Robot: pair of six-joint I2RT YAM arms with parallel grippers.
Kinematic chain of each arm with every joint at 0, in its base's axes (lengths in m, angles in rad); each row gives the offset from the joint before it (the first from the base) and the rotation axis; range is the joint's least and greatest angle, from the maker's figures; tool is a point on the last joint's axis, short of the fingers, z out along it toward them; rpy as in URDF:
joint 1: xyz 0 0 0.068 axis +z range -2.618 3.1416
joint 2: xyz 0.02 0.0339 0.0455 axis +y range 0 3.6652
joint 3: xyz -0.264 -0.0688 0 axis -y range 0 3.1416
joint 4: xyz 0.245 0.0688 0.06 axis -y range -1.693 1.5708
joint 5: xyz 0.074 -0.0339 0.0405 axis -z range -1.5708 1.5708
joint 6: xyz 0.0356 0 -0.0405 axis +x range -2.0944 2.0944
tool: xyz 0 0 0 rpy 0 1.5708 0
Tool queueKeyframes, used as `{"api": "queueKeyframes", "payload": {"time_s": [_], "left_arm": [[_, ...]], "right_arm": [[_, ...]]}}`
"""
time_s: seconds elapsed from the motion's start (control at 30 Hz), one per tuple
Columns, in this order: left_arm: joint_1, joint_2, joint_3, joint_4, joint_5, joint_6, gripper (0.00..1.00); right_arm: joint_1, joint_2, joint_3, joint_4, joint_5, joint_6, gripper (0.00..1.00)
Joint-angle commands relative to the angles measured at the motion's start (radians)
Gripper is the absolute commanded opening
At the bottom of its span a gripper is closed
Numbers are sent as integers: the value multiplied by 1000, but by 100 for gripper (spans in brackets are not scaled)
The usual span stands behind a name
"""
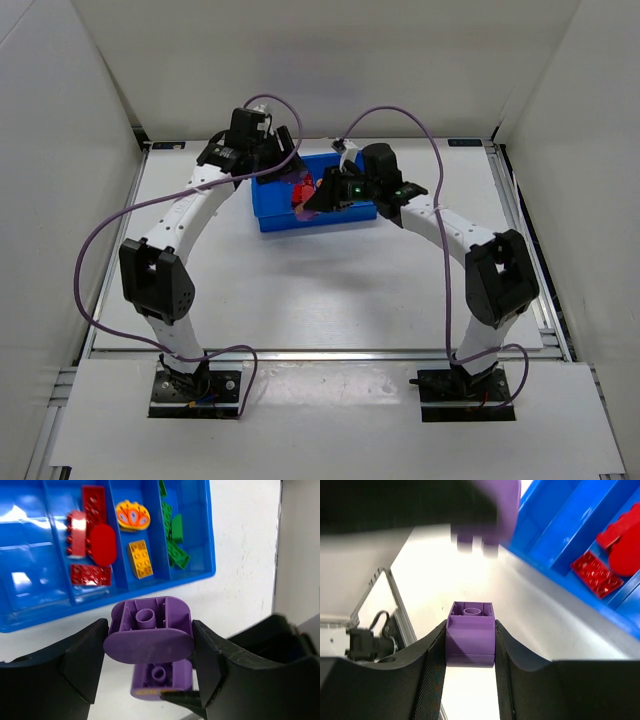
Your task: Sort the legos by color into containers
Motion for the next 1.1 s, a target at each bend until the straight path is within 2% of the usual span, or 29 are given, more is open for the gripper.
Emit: {"api": "queueKeyframes", "payload": {"time_s": [0.0, 0.33, 0.37, 0.67, 0.97, 1.0, 1.07], "left_arm": [[19, -26, 68, 31, -82, 36, 10], [29, 54, 83, 31, -162, 178, 10], [29, 75, 83, 31, -202, 191, 10], [42, 195, 105, 25, -303, 253, 10], [67, 261, 123, 0, -371, 289, 10], [68, 264, 120, -1, -372, 295, 11], [70, 270, 119, -6, -374, 304, 21]], "right_arm": [[6, -94, -37, 22, -43, -55, 0], [-43, -249, -140, -103, -20, -202, 0], [-55, -260, -140, -113, -18, -222, 0], [-164, -274, -103, -183, -20, -259, 0], [-172, -251, -72, -177, -27, -246, 0], [-172, -245, -69, -176, -29, -245, 0], [-172, -235, -60, -168, -27, -237, 0]]}}
